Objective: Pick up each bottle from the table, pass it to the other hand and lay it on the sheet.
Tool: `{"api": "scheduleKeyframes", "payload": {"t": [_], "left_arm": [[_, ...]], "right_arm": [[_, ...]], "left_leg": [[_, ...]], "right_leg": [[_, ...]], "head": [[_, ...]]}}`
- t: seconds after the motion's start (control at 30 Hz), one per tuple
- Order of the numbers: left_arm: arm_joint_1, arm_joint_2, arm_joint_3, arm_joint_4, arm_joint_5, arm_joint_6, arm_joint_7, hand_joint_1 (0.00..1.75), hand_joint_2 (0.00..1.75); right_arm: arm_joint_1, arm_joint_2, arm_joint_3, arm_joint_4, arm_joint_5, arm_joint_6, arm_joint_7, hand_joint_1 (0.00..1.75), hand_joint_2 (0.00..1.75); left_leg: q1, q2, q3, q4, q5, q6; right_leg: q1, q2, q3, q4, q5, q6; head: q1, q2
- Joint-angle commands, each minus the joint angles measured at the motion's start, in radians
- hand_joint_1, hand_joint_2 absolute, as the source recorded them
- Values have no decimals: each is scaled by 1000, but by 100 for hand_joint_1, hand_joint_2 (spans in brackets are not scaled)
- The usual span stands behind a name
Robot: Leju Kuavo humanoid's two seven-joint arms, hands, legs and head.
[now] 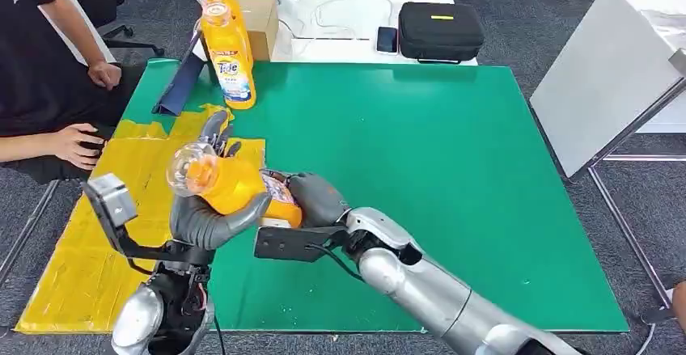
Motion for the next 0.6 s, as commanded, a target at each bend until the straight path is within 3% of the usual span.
{"api": "scheduleKeyframes", "payload": {"t": [0.03,0.5,0.53,0.57,0.6], "left_arm": [[-97,47,-115,58,28,33,22,0,175],[-86,55,-111,47,52,27,4,0,175],[-84,55,-111,45,58,23,1,65,175],[-81,60,-112,42,73,8,-13,175,175],[-79,63,-114,39,71,3,-20,175,175]], "right_arm": [[-40,-9,151,61,36,46,-75,175,175],[-34,-16,147,57,35,54,-88,175,175],[-34,-16,145,60,35,54,-88,175,175],[-31,-15,136,67,34,53,-90,175,175],[-29,-15,131,70,34,52,-91,175,175]], "left_leg": [[1,-2,2,0,0,-2],[1,-2,1,0,0,-3],[2,-2,2,0,-1,-4],[2,-2,2,1,-1,-4],[1,-2,2,0,0,-3]], "right_leg": [[1,-1,2,-1,0,-1],[1,-1,1,0,0,-1],[1,-1,2,0,-1,-2],[1,-2,2,0,-1,-2],[1,-2,2,0,-1,-2]], "head": [[0,0],[0,0],[0,0],[0,0],[0,0]]}}
